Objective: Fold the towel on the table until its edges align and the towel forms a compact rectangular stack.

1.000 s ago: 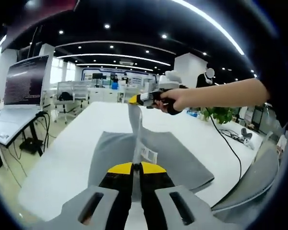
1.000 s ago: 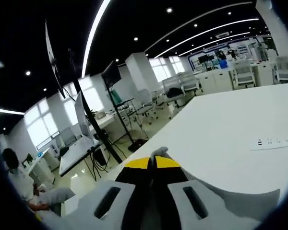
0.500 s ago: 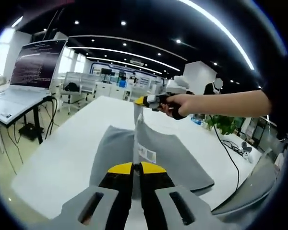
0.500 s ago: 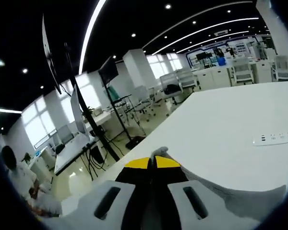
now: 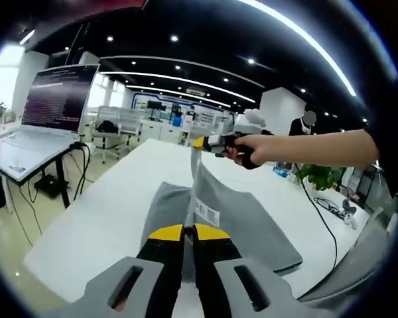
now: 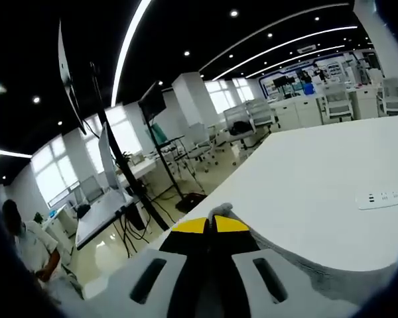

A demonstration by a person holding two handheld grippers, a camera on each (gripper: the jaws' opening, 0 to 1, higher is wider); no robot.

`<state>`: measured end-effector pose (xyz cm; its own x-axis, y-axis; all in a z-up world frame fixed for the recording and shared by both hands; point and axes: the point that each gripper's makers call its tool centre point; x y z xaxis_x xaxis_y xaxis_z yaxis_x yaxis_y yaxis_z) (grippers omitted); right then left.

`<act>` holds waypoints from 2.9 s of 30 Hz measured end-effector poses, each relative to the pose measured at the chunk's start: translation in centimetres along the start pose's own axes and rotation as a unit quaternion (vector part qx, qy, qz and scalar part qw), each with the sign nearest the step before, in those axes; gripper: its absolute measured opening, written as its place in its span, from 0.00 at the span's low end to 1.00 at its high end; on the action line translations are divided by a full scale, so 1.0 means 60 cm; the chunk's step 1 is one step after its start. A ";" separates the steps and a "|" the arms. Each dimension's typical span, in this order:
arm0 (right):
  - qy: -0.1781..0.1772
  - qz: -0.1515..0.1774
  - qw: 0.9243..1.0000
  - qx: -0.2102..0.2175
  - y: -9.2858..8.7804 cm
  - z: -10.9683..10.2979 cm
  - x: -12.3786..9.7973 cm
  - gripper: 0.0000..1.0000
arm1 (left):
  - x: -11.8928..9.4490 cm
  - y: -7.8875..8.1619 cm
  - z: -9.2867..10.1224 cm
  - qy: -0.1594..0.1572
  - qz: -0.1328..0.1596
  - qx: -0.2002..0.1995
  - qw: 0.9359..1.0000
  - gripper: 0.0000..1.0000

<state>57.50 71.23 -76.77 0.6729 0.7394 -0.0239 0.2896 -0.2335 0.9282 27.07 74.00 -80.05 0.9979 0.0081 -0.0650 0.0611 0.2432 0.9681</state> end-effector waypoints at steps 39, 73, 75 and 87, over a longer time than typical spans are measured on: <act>-0.004 -0.094 0.990 -0.109 -0.121 0.053 0.003 0.36 | 0.020 -0.148 -0.100 0.072 -0.119 0.053 0.989 0.25; -0.100 -0.135 0.979 -0.119 -0.064 0.284 -0.235 0.35 | 0.039 -0.159 -0.102 0.041 -0.162 0.094 0.981 0.24; -0.110 -0.136 0.977 -0.118 -0.065 0.296 -0.251 0.35 | 0.040 -0.160 -0.100 0.037 -0.167 0.098 0.980 0.21; -0.144 -0.165 0.967 -0.128 -0.106 0.340 -0.316 0.29 | 0.043 -0.163 -0.090 0.024 -0.182 0.112 0.977 0.13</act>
<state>56.82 45.82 -89.79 0.7454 0.5311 -0.4028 0.3680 0.1760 0.9130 28.92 76.86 -90.97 0.9073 0.0079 -0.4204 0.4202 0.0199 0.9072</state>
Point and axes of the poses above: the point that each gripper's makers call its tool centre point, and the gripper's own axes: x roughly forward along the fingers, z roughly to its right, y roughly out of its top, and after that the axes turned 15 degrees about z, right-handed
